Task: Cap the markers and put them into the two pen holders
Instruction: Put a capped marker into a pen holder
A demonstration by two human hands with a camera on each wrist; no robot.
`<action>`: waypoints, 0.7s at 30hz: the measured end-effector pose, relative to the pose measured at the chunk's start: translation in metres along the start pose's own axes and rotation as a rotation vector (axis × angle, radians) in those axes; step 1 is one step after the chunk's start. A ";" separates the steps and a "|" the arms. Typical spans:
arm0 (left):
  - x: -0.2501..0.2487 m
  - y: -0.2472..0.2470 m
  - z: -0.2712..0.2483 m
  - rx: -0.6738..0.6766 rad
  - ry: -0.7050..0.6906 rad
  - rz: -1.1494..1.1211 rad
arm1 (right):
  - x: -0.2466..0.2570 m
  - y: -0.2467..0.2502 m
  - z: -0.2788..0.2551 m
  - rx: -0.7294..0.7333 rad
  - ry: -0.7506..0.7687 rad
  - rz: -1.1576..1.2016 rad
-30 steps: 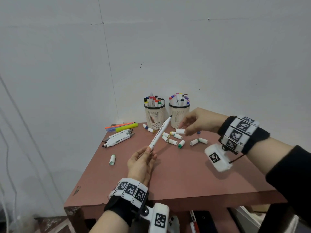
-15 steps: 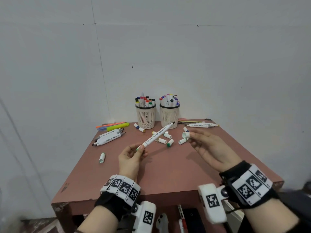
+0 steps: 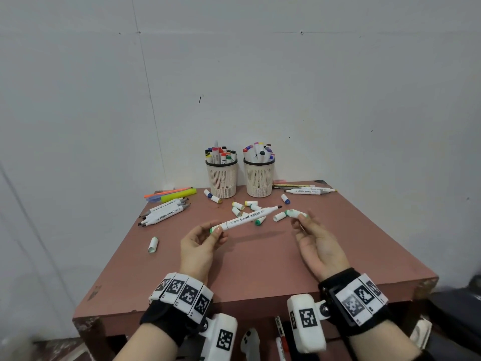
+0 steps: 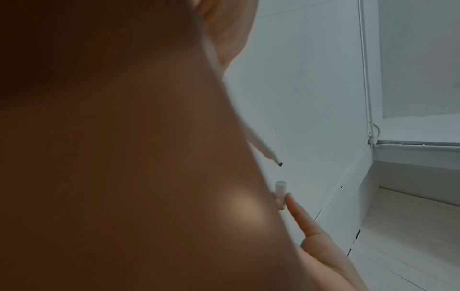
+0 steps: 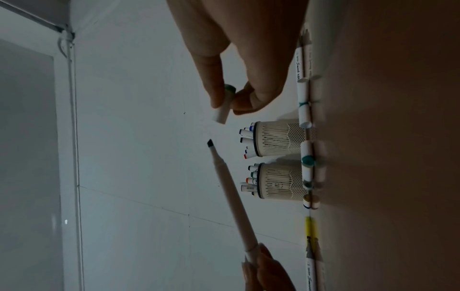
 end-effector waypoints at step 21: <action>-0.002 -0.001 -0.006 0.061 0.000 0.048 | -0.003 0.007 -0.002 -0.033 0.161 -0.149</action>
Point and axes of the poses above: each hand's wrist, its own z-axis towards the middle knuckle, its own y-axis out of the back of the hand, x = y × z, the point moved 1 cm from there along z, towards the middle knuckle, and after that the axes turned 6 degrees about -x, right-handed, at the moved point
